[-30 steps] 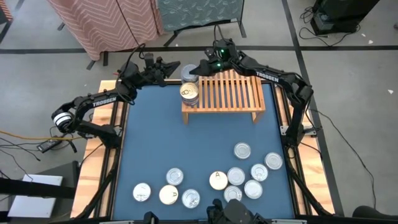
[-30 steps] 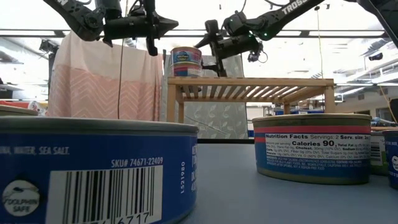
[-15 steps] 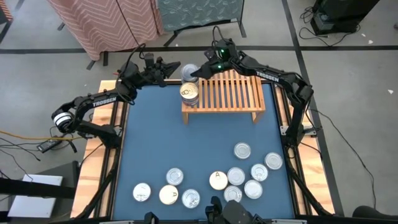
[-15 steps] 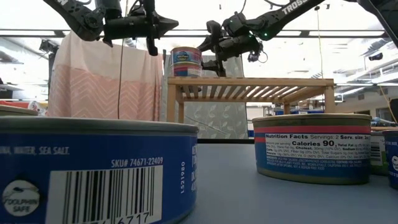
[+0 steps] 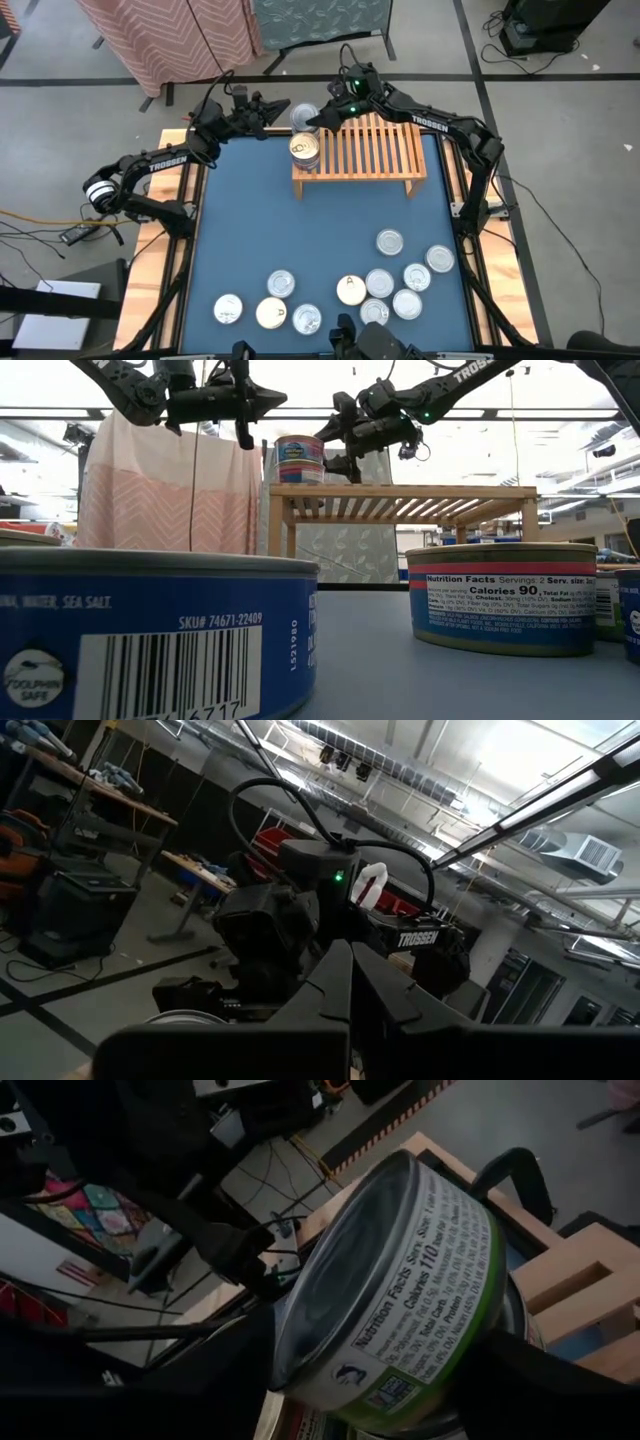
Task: Stack canned seafood by type on shelf
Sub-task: Stack the green tuna can on top of the other green tuna cans on the shelf
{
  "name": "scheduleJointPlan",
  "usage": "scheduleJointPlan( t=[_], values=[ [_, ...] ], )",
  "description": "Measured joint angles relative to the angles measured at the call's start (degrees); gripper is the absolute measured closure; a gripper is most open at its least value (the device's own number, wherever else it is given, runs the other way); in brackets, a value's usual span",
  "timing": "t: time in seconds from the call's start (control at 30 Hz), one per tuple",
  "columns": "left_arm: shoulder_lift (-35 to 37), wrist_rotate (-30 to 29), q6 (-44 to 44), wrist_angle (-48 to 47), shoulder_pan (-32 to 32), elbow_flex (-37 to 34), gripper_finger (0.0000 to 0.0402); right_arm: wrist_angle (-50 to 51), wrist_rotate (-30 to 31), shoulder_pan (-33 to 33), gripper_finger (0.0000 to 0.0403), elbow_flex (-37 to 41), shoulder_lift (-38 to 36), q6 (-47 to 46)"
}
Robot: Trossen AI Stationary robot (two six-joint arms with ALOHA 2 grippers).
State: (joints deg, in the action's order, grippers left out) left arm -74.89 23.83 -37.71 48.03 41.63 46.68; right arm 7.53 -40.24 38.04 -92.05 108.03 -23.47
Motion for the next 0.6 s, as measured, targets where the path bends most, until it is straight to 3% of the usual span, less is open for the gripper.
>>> scheduleJointPlan(
  t=[0.27,0.6],
  values=[
    [0.0,0.0,0.0,0.0,0.0,0.0,0.0397,0.0,0.2,-0.1,0.0096,0.0,0.0,4.2],
    [0.0,0.0,0.0,0.0,0.0,0.0,0.0397,0.3,0.1,-0.6,0.0080,0.0,0.0,9.0]
  ],
)
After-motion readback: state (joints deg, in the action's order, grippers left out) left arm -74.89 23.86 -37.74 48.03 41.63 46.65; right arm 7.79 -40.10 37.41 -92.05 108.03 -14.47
